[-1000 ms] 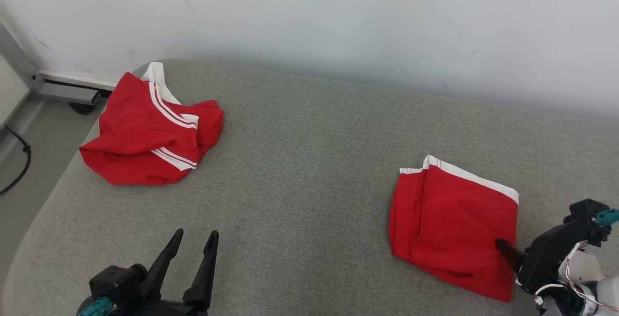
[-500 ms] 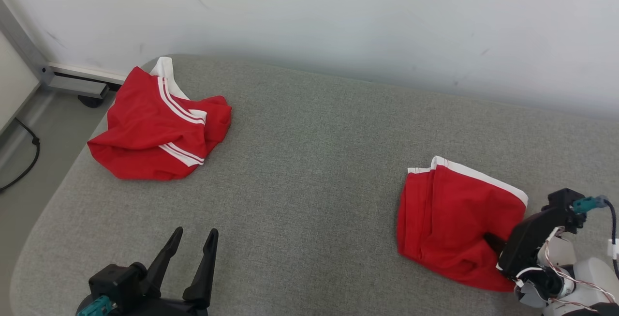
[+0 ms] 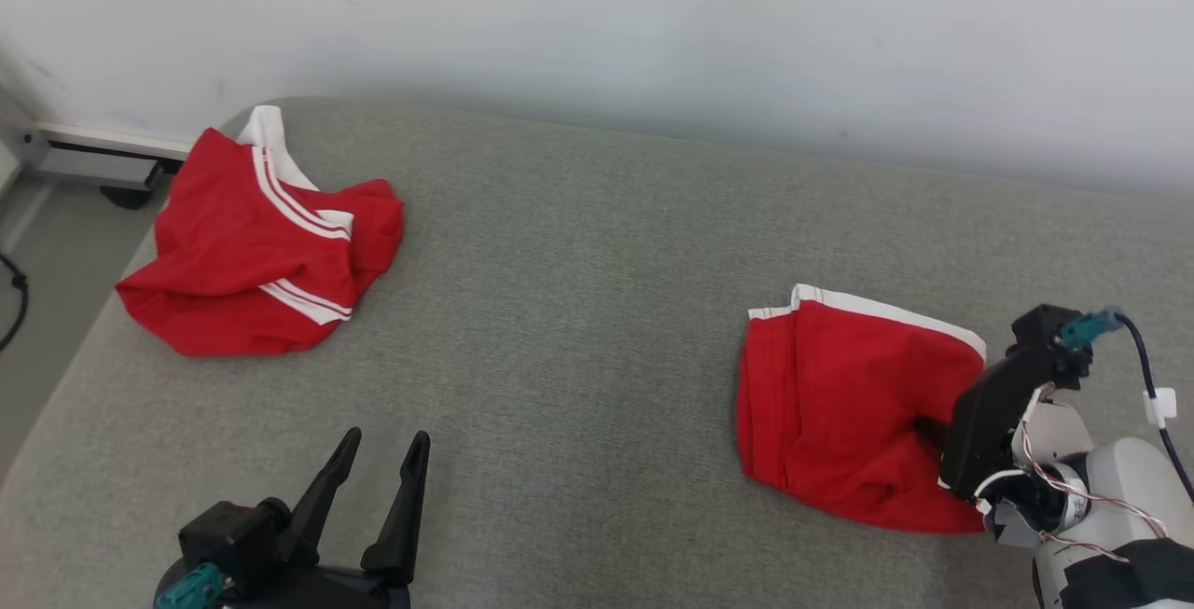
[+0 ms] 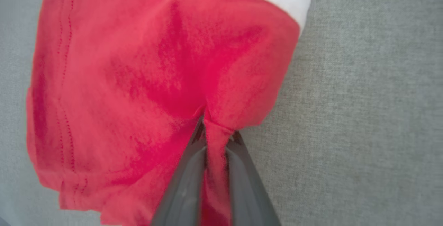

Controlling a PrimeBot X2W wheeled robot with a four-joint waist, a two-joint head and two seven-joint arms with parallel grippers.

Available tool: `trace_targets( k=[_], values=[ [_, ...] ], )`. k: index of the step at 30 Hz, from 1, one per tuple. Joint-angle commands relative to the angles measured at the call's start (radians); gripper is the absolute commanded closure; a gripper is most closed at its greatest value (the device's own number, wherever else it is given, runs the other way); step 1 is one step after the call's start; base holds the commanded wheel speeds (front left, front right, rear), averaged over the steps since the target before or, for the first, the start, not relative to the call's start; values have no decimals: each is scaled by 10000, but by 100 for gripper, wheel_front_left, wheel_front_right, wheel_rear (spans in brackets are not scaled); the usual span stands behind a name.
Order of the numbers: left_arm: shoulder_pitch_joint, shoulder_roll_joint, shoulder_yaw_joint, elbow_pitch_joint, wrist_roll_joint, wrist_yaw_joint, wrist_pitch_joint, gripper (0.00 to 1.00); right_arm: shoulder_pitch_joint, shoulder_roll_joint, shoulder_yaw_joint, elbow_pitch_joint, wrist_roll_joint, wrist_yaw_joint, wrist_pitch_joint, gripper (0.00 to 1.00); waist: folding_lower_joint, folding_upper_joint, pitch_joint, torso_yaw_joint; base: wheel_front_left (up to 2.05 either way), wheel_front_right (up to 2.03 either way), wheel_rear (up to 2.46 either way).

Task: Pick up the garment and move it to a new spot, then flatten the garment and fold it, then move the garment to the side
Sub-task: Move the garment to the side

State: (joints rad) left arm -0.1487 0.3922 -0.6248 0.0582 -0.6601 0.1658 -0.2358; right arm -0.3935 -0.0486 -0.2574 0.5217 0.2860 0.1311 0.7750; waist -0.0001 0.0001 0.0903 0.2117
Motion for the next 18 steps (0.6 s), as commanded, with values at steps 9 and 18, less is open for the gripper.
trace_targets(
  k=[9,18],
  values=[
    [-326,95,39,-89,117,39,-5,0,-49,-347,687,-1473,-261,-8,1450,100,1,-1,554,-1202,0,0,0],
    [-629,76,-106,-58,229,-61,38,0,-176,-1188,1098,-1993,-24,-8,1843,100,1,-1,1001,-2128,0,0,0]
  ],
)
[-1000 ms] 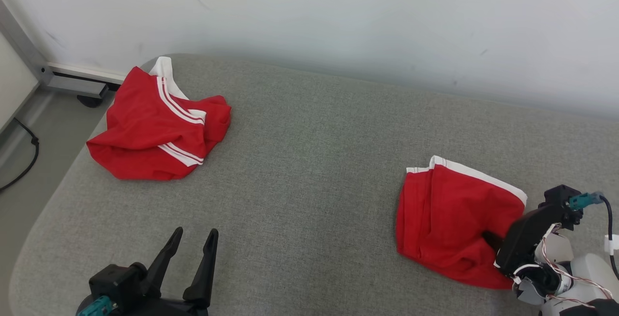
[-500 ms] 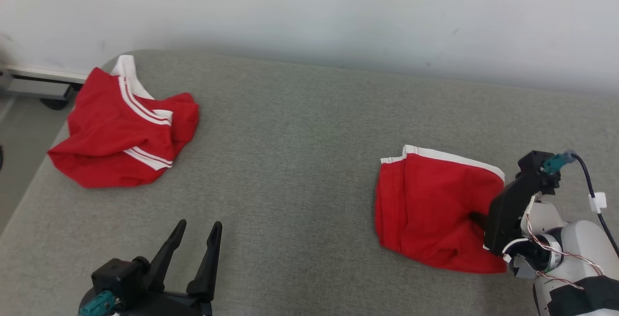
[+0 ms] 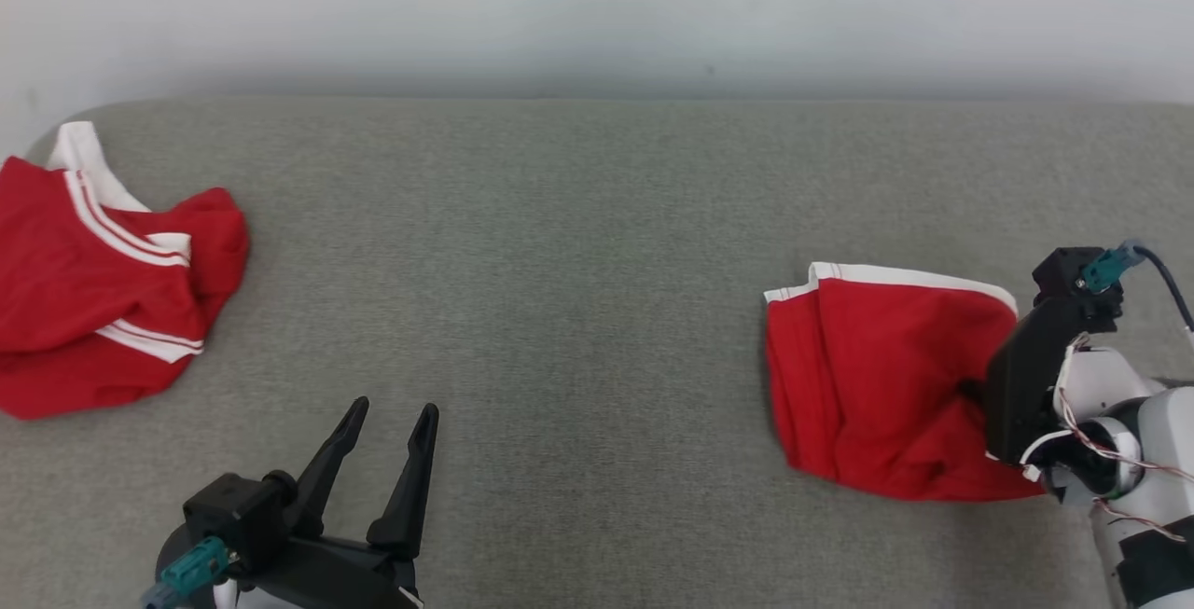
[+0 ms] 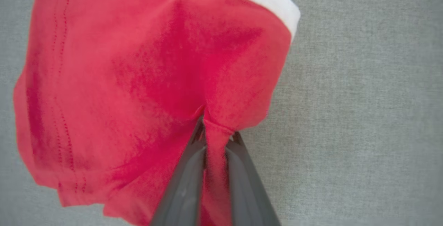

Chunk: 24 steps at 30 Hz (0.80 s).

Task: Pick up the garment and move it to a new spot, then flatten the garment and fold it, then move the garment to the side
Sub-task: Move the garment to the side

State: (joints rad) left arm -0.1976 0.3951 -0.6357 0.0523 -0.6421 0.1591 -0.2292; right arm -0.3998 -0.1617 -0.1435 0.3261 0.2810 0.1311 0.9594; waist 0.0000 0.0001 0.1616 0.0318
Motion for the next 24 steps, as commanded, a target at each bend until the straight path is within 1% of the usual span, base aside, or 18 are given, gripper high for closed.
trace_targets(
  k=[1,6,13,19,24],
  values=[
    [-179,74,3,-4,65,5,-8,0,-172,-225,100,-54,25,-8,-6,100,0,-1,352,-422,0,0,0],
    [-270,184,-59,-56,157,-36,84,0,-487,-967,647,11,135,-8,-242,100,0,-1,630,-836,0,0,0],
    [-468,319,-123,-202,281,-23,240,0,-1196,-1953,1438,513,361,-8,-843,100,0,-1,1136,-1338,0,0,0],
    [-710,465,-171,-360,425,-18,395,0,-1935,-3003,2938,987,654,-13,-2006,100,0,-1,1562,-1826,0,0,0],
    [-933,521,-228,-449,465,-41,527,0,-2626,-3547,3693,1670,925,-14,-3154,100,0,-1,1803,-2191,0,0,0]
  ],
)
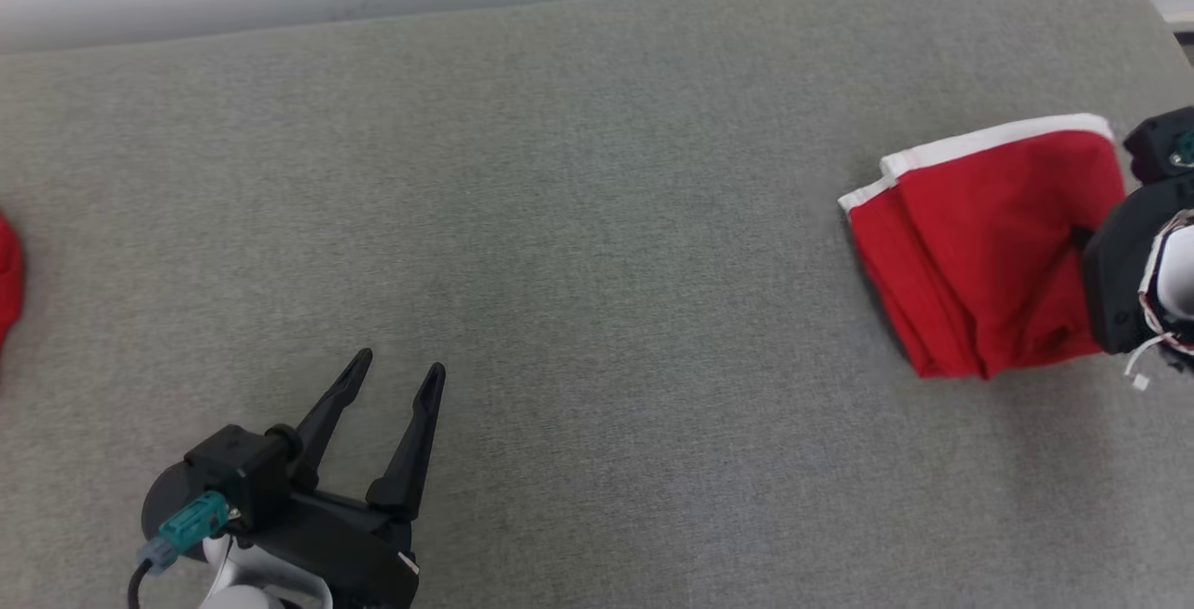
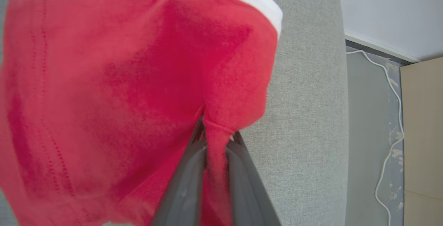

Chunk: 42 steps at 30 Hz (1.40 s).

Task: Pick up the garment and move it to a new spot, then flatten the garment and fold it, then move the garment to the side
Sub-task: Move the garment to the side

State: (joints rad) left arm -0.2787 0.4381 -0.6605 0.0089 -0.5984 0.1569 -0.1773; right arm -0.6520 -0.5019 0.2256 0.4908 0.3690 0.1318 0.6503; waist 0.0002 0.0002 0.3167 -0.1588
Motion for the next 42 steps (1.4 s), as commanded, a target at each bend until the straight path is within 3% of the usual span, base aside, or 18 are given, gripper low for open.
trace_targets(
  k=[1,17,18,19,20,22,34,42],
  values=[
    [-176,95,-4,-34,51,-32,38,0,-235,-202,110,170,85,-22,-255,100,-2,-2,286,-332,0,0,0],
    [-396,346,-81,-249,123,-2,339,0,-1807,-1023,1121,2261,-4,-22,-2442,100,-2,-2,695,-480,0,0,0],
    [-381,349,-99,-257,122,-2,357,0,-1846,-999,1156,2361,-59,-22,-2539,82,-2,-2,709,-463,0,0,0],
    [-383,350,-118,-265,132,2,357,0,-1885,-1002,1178,2457,-124,-22,-2657,51,-2,-2,720,-443,0,0,0],
    [-386,353,-120,-279,136,8,355,0,-1937,-1012,1201,2548,-204,-22,-2777,9,-2,-2,725,-422,0,0,0],
    [-364,381,-124,-297,133,28,362,0,-2053,-1077,1294,2740,-389,-22,-3008,0,-2,-2,728,-379,0,0,0],
    [-368,224,-180,-164,-2,37,189,0,-2711,-905,1529,3821,-1289,-22,-4113,0,-2,-2,413,-25,0,0,0],
    [-128,-183,-123,260,-10,188,-360,0,-2049,-799,1102,4133,-721,-22,-5301,0,-2,-2,-625,620,0,0,0]
  ],
)
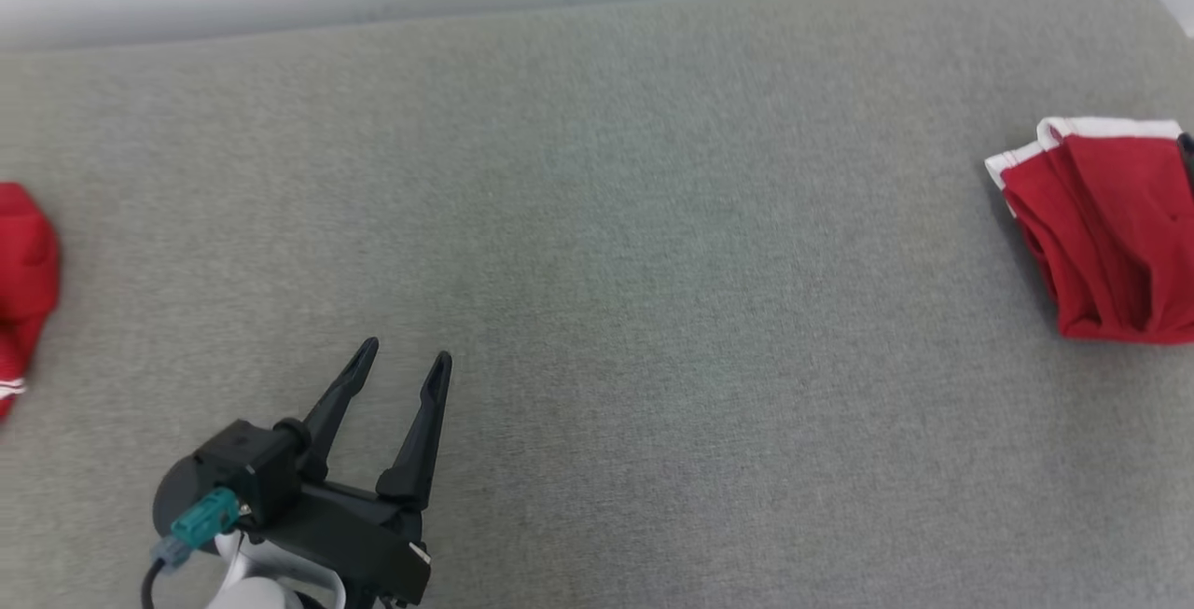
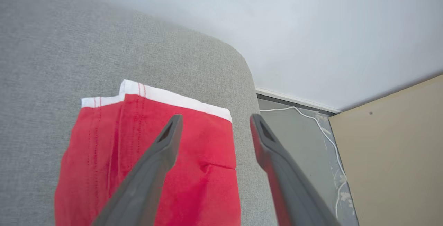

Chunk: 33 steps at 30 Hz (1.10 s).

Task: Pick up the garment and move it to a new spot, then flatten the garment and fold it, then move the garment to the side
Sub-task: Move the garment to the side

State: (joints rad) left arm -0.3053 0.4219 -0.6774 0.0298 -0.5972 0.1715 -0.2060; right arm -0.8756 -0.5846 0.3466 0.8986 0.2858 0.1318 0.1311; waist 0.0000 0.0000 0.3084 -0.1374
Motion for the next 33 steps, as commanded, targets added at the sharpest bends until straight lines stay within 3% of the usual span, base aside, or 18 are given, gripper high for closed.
trace_targets(
  k=[1,10,16,26,33],
  values=[
    [169,-68,39,113,-22,39,-131,0,366,40,-223,108,193,-22,-227,0,0,0,-739,518,0,0,0],
    [705,-216,164,348,-165,219,-372,0,1697,258,-1509,-330,493,-22,-1601,0,0,0,-2026,1192,0,0,0],
    [1087,-184,329,210,-21,467,-489,0,3041,882,-2728,-1275,214,-22,-2238,0,0,0,-2646,1486,0,0,0],
    [1602,11,528,83,90,918,-526,0,6005,2817,-4897,-4611,-992,-22,-1668,0,0,0,-3196,2052,0,0,0],
    [1727,20,1058,9,454,1469,-584,0,7745,4432,-5762,-7381,-1682,-22,-1255,0,0,0,-3193,2232,0,0,0]
  ],
)
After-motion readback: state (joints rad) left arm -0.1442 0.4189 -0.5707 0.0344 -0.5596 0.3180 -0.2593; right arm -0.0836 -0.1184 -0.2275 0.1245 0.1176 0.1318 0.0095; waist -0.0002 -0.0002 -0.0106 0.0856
